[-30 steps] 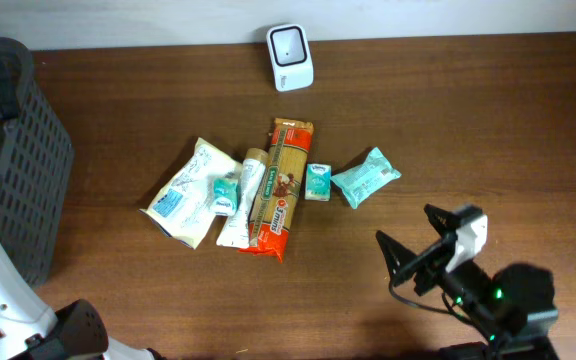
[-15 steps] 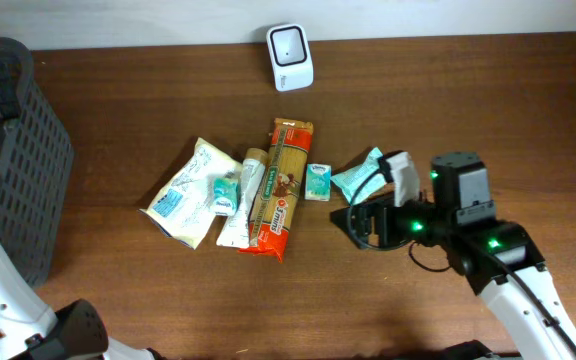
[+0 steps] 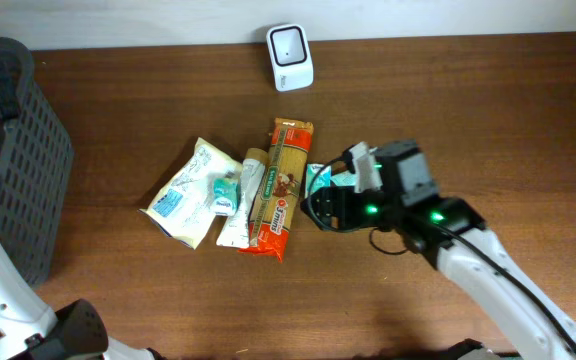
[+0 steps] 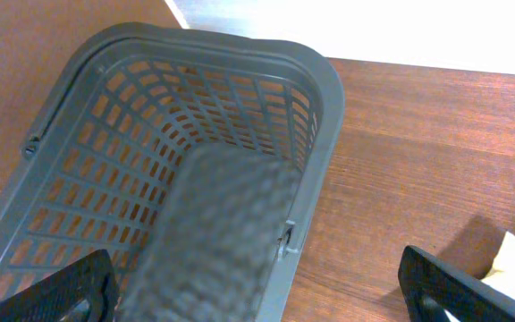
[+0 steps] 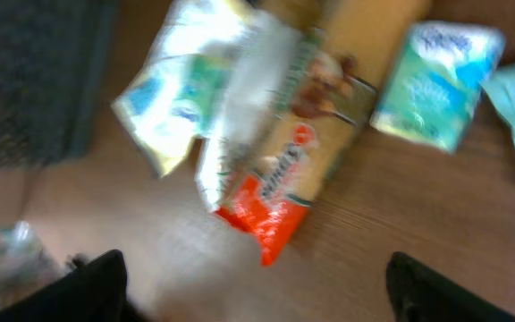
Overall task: Scan the item barcode
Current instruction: 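Lower the right gripper over the teal soap bar and close on it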
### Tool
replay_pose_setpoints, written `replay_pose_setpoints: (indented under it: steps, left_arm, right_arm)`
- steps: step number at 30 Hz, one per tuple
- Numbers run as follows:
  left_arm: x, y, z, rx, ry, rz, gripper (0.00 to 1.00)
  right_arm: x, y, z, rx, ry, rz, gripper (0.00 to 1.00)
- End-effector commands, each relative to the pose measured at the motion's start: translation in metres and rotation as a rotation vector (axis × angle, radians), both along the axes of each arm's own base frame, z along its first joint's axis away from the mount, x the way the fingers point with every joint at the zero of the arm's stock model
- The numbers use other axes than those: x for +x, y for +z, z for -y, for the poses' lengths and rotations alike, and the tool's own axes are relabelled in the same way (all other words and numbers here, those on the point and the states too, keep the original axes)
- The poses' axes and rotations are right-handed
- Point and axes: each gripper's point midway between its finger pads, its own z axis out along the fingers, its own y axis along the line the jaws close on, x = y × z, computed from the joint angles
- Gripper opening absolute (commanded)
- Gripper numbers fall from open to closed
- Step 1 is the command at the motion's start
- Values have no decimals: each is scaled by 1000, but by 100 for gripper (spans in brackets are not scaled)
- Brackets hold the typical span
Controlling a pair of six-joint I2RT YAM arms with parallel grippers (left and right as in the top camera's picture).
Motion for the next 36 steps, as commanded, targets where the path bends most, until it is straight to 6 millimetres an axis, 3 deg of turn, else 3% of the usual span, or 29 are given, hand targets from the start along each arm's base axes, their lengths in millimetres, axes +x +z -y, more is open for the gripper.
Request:
replay_pose_setpoints:
  steps: [1, 2, 5, 6, 7, 11, 14, 16, 18, 19, 21, 25, 28, 30, 36]
  left_arm:
    - [0, 0, -2, -11, 12, 7, 99]
    - [0, 0, -2, -11, 13, 7, 99]
    - [0, 0, -2, -11, 12, 7, 99]
    - [0, 0, -2, -11, 12, 7, 99]
    - [0, 0, -2, -11, 12, 7, 99]
    - [0, 0, -2, -11, 12, 7, 99]
    - [0, 0, -2, -11, 12, 7, 99]
    - [0, 0, -2, -11, 12, 7, 99]
    - [0, 0, -2, -11, 12, 7, 99]
    - [0, 0, -2, -11, 13, 7, 99]
    - [0, 0, -2, -11, 12, 7, 99]
    - [0, 0, -2, -11, 12, 7, 99]
    - [0, 0, -2, -11, 13, 7, 99]
    - [0, 0, -2, -11, 13, 7, 99]
    - [0, 0, -2, -11, 12, 7, 99]
  right_arm:
    - [13, -25, -6, -67, -157, -71, 88]
    - [17, -26, -15, -39, -144, -66, 93]
    - [27, -17, -19, -9, -145, -18, 93]
    - [29, -16, -20, -3, -146, -8, 92]
    - [31, -16, -19, -8, -167, -6, 85]
    - [41, -49, 8, -99, -406, -113, 76]
    - [49, -71, 12, -134, -457, -137, 76]
    - [67, -73, 11, -123, -486, -83, 75]
    - [85, -62, 14, -96, -522, -7, 75]
    - [104, -48, 13, -67, -515, 93, 75]
    - [119, -42, 12, -41, -531, 150, 74]
    - [154, -55, 9, -16, -491, 116, 70]
    - [176, -64, 8, -123, -443, 41, 70]
    - [180, -66, 9, -160, -443, 27, 70]
    - [165, -101, 25, -271, -463, -62, 70]
